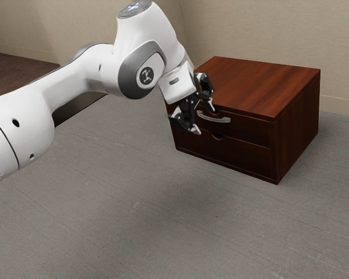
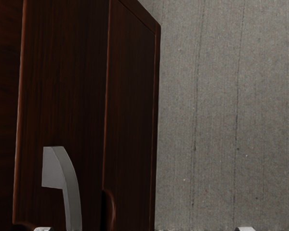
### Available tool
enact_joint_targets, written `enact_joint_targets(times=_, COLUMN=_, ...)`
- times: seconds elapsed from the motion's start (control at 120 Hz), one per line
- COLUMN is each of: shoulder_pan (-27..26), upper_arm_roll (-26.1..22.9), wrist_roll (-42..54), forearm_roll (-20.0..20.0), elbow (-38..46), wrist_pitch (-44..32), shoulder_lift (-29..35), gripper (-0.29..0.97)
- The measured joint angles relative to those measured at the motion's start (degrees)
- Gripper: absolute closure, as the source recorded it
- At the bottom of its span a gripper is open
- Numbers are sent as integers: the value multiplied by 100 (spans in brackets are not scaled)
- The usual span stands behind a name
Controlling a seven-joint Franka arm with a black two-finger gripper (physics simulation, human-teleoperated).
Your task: Pull the drawer handle with one arm to open the drawer
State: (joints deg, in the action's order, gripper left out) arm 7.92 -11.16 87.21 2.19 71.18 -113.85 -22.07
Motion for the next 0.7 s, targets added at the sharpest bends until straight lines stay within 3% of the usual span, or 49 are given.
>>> enact_joint_targets(times=0.242, shoulder_pan=3, upper_arm_roll=9, wrist_roll=183, forearm_roll=259, elbow=31, wrist_pitch=-249, shoulder_lift=-100, gripper=32)
enact_joint_targets(times=0.7, shoulder_pan=103, upper_arm_roll=9, wrist_roll=292, forearm_roll=486, elbow=37, wrist_pitch=-581, shoulder_lift=-199, gripper=36)
